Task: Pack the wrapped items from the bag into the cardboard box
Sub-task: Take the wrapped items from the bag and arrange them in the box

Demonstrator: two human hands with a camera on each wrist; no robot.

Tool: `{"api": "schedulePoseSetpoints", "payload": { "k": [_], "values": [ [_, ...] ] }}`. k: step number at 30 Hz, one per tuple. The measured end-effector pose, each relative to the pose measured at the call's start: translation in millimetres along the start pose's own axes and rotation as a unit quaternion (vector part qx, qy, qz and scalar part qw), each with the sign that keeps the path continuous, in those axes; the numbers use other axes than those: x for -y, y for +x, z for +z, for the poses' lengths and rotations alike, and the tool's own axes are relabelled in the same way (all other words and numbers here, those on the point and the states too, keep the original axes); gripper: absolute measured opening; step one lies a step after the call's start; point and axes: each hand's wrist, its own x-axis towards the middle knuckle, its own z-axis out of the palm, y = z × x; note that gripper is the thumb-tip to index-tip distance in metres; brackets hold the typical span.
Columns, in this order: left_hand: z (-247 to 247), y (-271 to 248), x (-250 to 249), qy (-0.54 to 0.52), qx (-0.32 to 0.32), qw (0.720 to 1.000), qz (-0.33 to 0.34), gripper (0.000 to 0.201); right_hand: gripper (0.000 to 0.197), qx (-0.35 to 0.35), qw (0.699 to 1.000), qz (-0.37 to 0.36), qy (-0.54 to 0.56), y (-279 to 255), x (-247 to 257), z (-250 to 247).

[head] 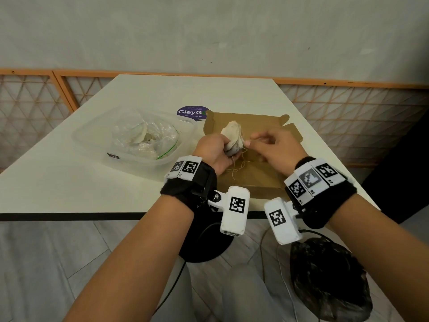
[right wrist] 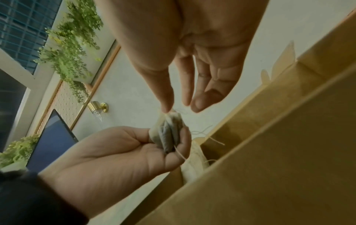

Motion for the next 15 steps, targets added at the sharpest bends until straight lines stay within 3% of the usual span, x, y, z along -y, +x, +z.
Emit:
{"api": "schedulePoseSetpoints", "payload": {
  "k": [3, 7, 10, 12, 15],
  "values": [
    [3.5, -2.6, 2.3, 0.026, 0.012, 1.0, 0.0, 0.041, 0.01, 0.058, 0.998, 0.011, 0.036, -3.8, 2.1, 5.1],
    [5.0, -3.8, 3.1, 0.052, 0.044, 0.998, 0.014, 0.022, 0.012, 0.074, 0.996, 0.009, 0.049, 0.2, 4.1, 7.1],
    [2.9, -4.6, 2.1, 0.084, 0.046, 0.994, 0.044, 0.025, 0.009, 0.04, 0.999, -0.006, 0.02, 1.8, 8.3, 1.2],
    [2.2, -2.6, 2.3, 0.118, 0.032, 0.99, 0.071, 0.027, 0.024, 0.001, 1.0, -0.023, 0.005, 3.6, 12.3, -4.6],
    [6.0, -3.6, 2.6, 0.173, 0.025, 0.98, 0.094, 0.029, 0.03, 0.009, 0.999, -0.038, -0.02, 6.0, 19.0, -9.9]
  ]
}}
